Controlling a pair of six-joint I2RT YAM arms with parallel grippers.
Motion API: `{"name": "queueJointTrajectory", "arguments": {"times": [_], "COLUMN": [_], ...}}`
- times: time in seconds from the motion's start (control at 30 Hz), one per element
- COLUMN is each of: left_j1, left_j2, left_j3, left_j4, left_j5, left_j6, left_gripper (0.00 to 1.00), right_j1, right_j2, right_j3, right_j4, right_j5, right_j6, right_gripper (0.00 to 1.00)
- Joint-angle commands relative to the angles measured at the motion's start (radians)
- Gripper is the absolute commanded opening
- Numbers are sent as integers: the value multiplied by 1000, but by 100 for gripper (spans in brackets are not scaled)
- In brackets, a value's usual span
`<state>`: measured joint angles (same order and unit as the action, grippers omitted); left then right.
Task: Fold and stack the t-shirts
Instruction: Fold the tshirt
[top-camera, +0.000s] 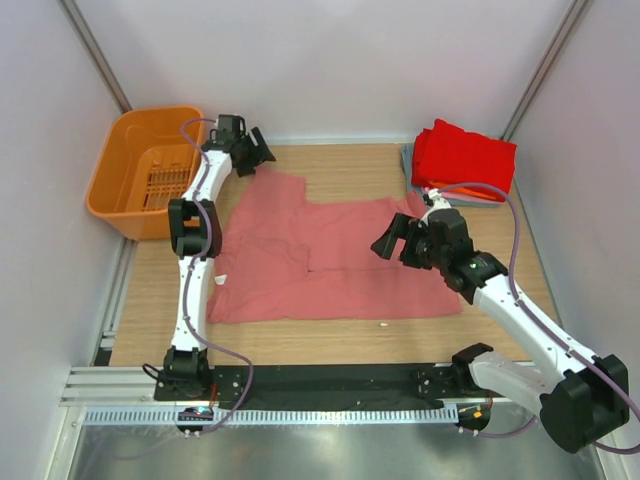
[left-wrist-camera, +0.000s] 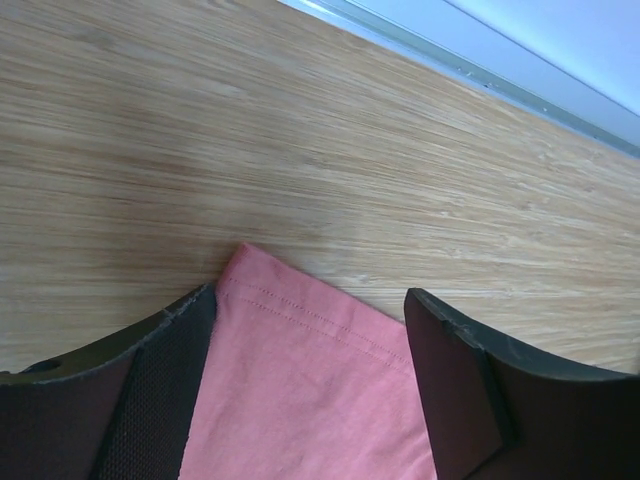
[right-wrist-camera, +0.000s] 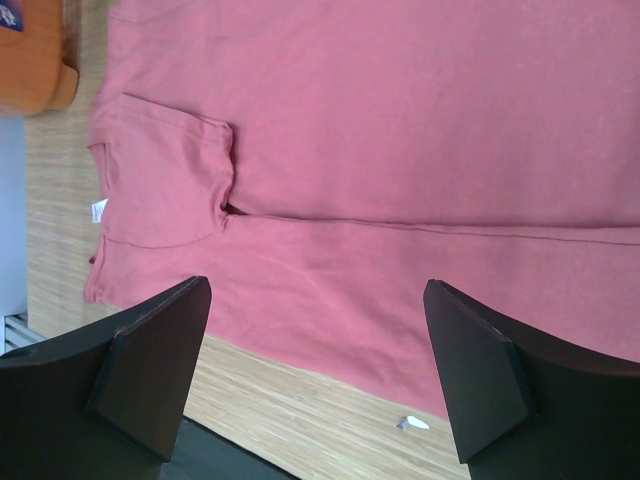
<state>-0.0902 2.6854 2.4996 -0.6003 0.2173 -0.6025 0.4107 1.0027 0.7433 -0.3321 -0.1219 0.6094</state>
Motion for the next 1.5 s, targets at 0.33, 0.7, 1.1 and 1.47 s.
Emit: {"name": "queueJointTrajectory", "arguments": {"times": [0.33,0.7,1.1,1.47], "left_j1": [-8,-9,-75,-106], "left_j2": [31,-197,-746,-808], "left_j3": [-85,-170,-765,-835], "left_j4": [34,-110,-230,-296], "left_j5": [53,-15,-101,-111], "left_j6": [-6,6,76,142], "left_gripper": [28,0,0,0], "right_j1": [5,-85,-200,-230], "right_j2": [-13,235,614,893], "right_j3": [-44,253,594,764], "right_j4": [15,-82,-128,-102], "right_j5": [16,261,358,378], "right_j6": [-31,-102,-255,-278], "right_gripper": [94,93,72,64]}}
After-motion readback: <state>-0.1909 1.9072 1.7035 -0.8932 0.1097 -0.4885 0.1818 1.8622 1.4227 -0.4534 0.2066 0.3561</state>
